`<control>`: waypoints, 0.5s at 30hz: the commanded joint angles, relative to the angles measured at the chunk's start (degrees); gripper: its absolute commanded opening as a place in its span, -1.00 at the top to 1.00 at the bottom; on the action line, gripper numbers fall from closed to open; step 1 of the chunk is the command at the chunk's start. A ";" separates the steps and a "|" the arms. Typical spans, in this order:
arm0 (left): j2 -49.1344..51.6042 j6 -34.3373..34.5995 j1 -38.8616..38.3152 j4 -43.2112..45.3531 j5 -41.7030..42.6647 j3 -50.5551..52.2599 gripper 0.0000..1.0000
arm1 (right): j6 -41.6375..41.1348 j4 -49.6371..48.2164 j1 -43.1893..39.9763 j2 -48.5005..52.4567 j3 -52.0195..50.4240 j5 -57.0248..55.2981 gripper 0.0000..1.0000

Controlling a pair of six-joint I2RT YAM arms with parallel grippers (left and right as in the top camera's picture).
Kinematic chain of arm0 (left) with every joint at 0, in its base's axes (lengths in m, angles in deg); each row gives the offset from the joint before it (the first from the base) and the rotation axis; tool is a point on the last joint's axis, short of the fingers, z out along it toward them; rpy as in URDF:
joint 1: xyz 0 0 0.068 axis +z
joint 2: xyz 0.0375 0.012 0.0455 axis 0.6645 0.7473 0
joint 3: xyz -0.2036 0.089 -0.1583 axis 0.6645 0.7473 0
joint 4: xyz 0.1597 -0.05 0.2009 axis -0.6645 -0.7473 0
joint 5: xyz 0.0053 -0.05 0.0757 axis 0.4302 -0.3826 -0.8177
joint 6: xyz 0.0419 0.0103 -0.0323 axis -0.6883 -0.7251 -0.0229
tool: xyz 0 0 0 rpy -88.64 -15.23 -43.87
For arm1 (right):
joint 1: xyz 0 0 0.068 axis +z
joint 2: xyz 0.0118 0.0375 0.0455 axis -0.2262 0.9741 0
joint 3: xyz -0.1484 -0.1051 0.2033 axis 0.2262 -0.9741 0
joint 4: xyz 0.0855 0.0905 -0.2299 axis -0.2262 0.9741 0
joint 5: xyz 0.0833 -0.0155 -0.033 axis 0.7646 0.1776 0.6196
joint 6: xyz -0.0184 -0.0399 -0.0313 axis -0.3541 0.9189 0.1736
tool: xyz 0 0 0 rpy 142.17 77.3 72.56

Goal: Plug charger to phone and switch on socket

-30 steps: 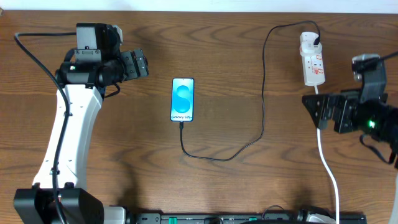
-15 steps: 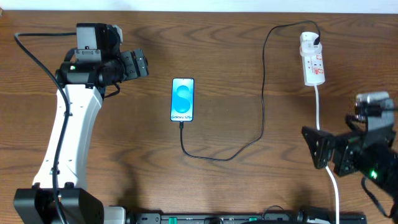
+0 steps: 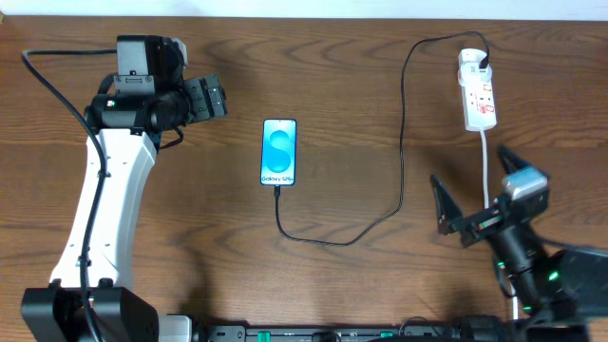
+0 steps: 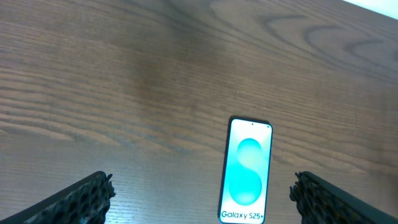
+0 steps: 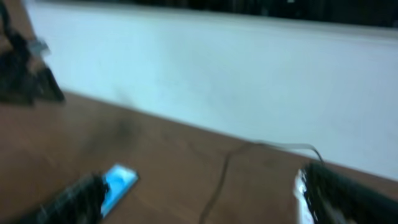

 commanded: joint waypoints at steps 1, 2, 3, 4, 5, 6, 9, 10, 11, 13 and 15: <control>-0.50 -0.52 0.26 -0.04 -0.57 -0.28 -0.90 | -4.61 -5.73 1.57 -5.70 -9.42 -7.61 -0.99; -0.50 -0.52 0.26 -0.04 -0.57 -0.28 -0.90 | -4.59 -7.56 1.90 -7.56 -12.28 -9.79 -0.99; -0.50 -0.52 0.26 -0.04 -0.57 -0.28 -0.90 | -4.61 -8.59 2.19 -9.09 -14.58 -11.65 -0.98; -0.50 -0.52 0.26 -0.02 -0.57 -0.31 -0.90 | -4.61 -9.35 2.47 -10.91 -17.16 -13.57 -0.98; -0.50 -0.52 0.26 -0.02 -0.57 -0.28 -0.90 | -4.61 -9.99 2.67 -12.68 -19.63 -15.21 -0.99; -0.50 -0.52 0.26 -0.04 -0.57 -0.28 -0.90 | -4.61 -10.34 2.71 -14.14 -21.51 -16.09 -0.99; -0.50 -0.52 0.26 -0.04 -0.57 -0.28 -0.90 | -4.61 -11.80 2.69 -19.39 -28.35 -17.11 -0.98; -0.50 -0.52 0.26 -0.04 -0.57 -0.28 -0.90 | -4.61 -12.26 2.69 -20.24 -29.57 -17.11 -0.99; -0.50 -0.52 0.26 -0.04 -0.57 -0.28 -0.90 | -4.59 -13.03 2.64 -21.55 -31.47 -17.14 -0.99; -0.50 -0.52 0.26 -0.02 -0.57 -0.28 -0.90 | -4.59 -15.30 2.60 -22.16 -34.25 -17.16 -0.99; -0.50 -0.52 0.26 -0.04 -0.57 -0.28 -0.90 | -4.59 -13.68 2.69 -22.14 -34.97 -17.42 -0.98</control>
